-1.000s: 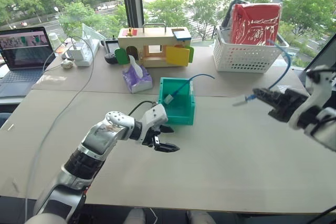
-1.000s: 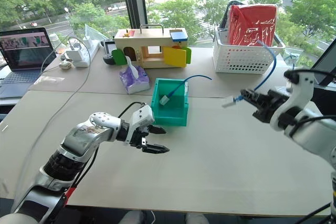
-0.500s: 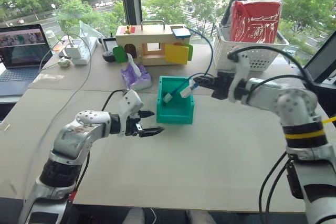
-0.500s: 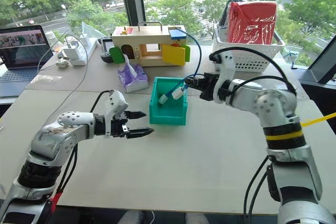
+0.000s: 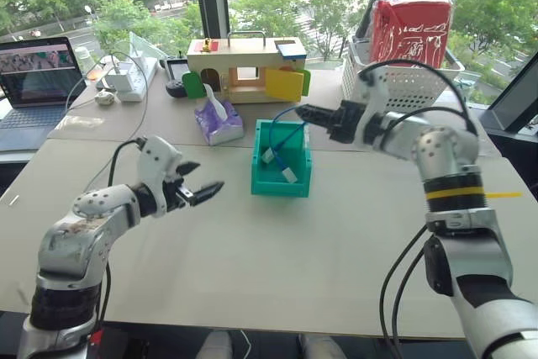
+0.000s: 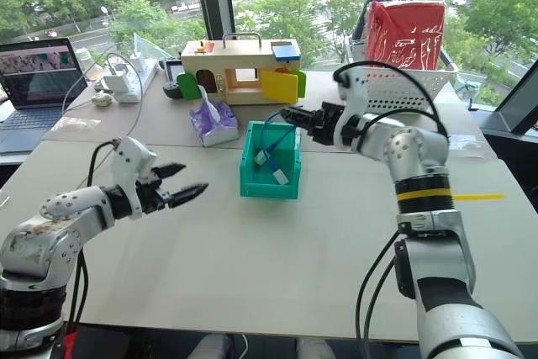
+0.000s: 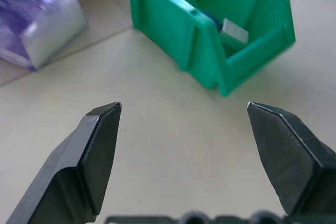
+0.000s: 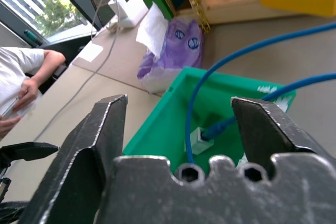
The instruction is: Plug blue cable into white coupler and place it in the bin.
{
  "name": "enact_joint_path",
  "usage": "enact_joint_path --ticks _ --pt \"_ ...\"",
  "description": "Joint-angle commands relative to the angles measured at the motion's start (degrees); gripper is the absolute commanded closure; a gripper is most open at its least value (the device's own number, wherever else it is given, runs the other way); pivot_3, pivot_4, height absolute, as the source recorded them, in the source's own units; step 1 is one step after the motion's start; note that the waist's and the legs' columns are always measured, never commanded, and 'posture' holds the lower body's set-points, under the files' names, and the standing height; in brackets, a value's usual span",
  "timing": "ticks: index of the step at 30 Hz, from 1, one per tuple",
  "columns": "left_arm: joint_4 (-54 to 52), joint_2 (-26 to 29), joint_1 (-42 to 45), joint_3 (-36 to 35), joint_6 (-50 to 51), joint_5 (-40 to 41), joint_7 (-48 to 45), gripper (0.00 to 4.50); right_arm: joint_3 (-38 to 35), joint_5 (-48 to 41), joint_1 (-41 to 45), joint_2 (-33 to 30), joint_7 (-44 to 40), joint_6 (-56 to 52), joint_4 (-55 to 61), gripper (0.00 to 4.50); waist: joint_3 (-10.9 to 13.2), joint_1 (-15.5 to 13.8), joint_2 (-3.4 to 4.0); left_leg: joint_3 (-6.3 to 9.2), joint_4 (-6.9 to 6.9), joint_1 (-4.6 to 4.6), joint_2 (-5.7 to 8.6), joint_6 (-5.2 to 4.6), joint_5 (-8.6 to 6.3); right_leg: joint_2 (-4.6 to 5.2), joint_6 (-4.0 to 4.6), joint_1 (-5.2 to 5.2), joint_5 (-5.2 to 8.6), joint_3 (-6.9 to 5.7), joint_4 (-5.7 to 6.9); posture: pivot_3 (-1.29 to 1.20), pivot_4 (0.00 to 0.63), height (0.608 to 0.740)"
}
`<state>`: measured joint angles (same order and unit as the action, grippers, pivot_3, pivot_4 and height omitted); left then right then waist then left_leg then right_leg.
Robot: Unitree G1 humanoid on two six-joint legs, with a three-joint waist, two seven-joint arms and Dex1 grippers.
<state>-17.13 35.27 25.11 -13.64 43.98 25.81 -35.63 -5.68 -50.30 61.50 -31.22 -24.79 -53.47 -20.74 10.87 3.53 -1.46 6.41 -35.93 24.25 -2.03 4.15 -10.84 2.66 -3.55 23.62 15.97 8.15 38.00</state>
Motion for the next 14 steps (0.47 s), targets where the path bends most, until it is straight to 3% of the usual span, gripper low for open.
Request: enact_joint_path --ticks 1,4,7,11,14 --pt "3.9 -0.2 0.4 -2.6 -9.3 -4.5 3.8 0.38 -6.0 0.7 -1.7 -5.6 -4.1 2.0 5.6 0.12 0.0 0.1 0.00 0.00 0.01 -0.02 0.01 0.00 0.00 0.01 0.00 -0.01 0.00 0.01 0.00 0.00 0.150 0.740" --pt "8.8 -1.2 -1.3 -4.9 -15.2 -5.4 5.0 0.38 -8.3 8.9 -13.5 -11.6 -7.9 12.7 8.3 0.12 0.0 0.0 -0.03 0.00 0.06 -0.04 0.01 -0.02 -0.02 0.01 0.00 -0.06 0.00 -0.01 -0.07 0.00 0.150 0.740" --pt "11.8 -1.2 -3.3 -5.9 -18.7 -5.3 4.0 0.38 -10.7 13.7 -24.2 -13.5 -10.6 21.2 9.7 0.12 0.0 0.1 -0.05 -0.02 0.05 -0.02 -0.01 -0.04 -0.03 0.05 -0.01 -0.14 0.01 -0.08 -0.22 0.00 0.150 0.740" --pt "14.3 -1.8 -6.0 -5.9 -20.8 -3.6 0.9 0.38 -10.0 19.8 -37.8 -13.1 -13.6 30.3 14.8 0.12 0.0 0.6 0.02 -0.08 0.00 -0.04 0.03 -0.03 -0.02 0.07 -0.01 -0.09 0.01 0.00 -0.04 0.00 0.150 0.740" --pt "17.2 -1.9 -7.3 -3.9 -22.4 -4.7 -0.8 0.38 -10.5 20.4 -43.4 -8.7 -12.2 33.5 17.2 0.12 0.0 1.0 0.02 -0.13 0.01 -0.25 0.01 -0.02 0.03 0.04 -0.01 -0.21 0.00 0.05 0.07 0.00 0.150 0.740"
